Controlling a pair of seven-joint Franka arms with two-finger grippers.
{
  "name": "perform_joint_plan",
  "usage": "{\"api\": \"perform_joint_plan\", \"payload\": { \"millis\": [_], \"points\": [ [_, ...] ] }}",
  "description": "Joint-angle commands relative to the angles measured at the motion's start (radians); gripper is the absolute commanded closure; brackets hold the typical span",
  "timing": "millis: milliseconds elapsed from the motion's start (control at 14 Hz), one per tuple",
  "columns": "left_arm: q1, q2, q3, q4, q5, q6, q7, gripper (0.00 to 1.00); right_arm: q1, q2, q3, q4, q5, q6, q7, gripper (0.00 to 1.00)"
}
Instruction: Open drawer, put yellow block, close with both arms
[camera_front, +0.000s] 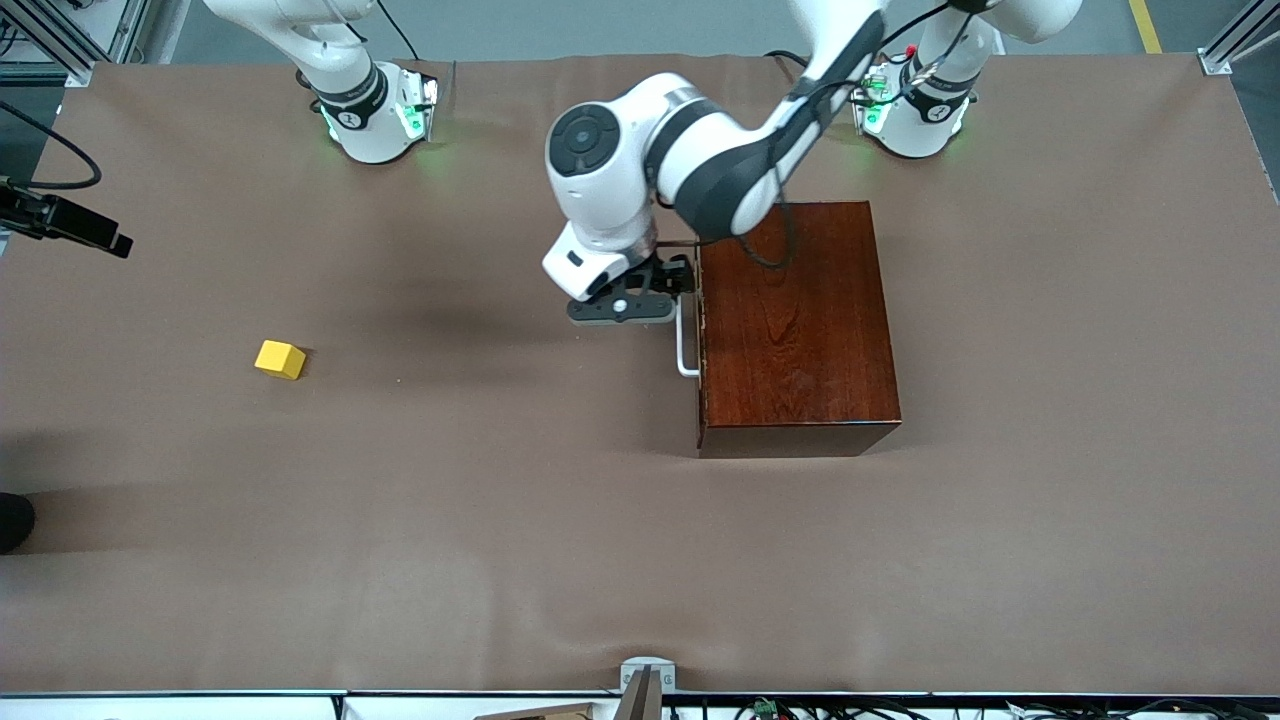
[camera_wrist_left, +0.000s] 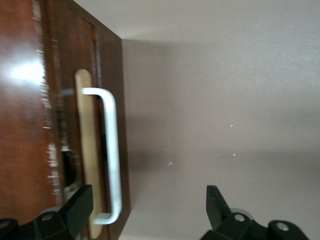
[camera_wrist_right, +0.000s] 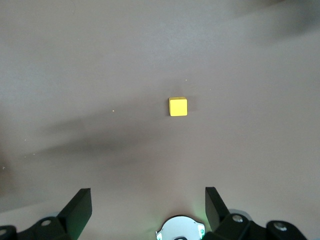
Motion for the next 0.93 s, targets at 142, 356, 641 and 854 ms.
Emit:
{"api": "perform_joint_plan", "payload": {
  "millis": [142,356,641,854],
  "points": [
    [-0.05,0.066,0.023,0.03,0.044,-0.024,-0.009,0.0,-0.01,0.004,0.006,0.008,-0.002,-0.01,0.004,0.0],
    [-0.077,0.124,0.021,0.027,0.094,-0.056,-0.002,0.0,-0.012,0.005,0.006,0.008,-0.002,-0.008,0.001,0.0],
    [-0.077,0.127,0.023,0.027,0.11,-0.082,0.006,0.0,-0.013,0.005,0.006,0.008,-0.002,-0.008,0.006,0.0],
    [-0.079,0.122,0.021,0.028,0.146,-0.104,0.018,0.0,-0.005,0.005,0.006,0.008,-0.002,-0.008,0.004,0.0]
  ]
}}
